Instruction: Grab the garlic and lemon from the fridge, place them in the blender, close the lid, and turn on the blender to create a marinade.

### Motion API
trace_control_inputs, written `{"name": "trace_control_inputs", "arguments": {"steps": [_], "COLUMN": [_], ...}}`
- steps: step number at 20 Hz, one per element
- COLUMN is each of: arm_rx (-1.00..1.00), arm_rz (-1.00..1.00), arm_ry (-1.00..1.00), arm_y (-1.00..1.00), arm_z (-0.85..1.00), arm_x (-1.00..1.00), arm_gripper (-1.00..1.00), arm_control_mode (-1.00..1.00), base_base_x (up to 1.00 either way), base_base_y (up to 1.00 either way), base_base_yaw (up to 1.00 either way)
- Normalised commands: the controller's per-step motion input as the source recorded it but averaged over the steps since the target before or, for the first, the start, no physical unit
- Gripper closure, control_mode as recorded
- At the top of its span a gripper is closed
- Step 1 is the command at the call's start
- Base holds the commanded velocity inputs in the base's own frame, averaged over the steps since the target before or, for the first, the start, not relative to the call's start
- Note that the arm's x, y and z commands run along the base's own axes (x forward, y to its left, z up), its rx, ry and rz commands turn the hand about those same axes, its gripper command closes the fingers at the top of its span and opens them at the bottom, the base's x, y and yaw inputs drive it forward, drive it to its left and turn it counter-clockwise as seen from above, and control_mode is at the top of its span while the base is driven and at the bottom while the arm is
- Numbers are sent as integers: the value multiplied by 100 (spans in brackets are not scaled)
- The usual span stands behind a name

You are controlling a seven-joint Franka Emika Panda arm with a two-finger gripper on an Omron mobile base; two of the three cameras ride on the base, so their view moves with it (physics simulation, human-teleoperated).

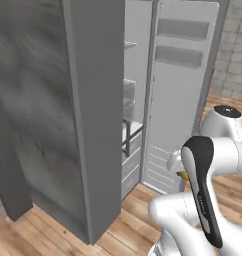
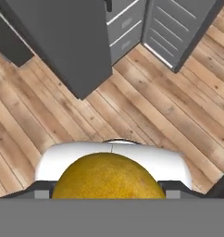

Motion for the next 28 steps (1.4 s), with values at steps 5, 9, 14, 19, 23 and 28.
{"name": "trace_control_inputs", "arguments": {"steps": [5,9,14,19,23,28], "arm_rx": [0,0,0,0,0,0], "arm_rz": [0,0,0,0,0,0], "arm_ry": [0,0,0,0,0,0], "arm_y": [0,0,0,0,0,0], "arm_z": [0,0,0,0,0,0], "arm_x": [0,0,0,0,0,0], "arm_gripper": [100,100,100,100,100,100], "arm_control_mode": [100,100,100,100,100,100], "base_base_x": [-100,-100,-99,-18,0,18], "base_base_y": [28,1,-22,-95,-100,-100], "base_base_yaw": [-59,-58,-48,-43,-42,-28]}}
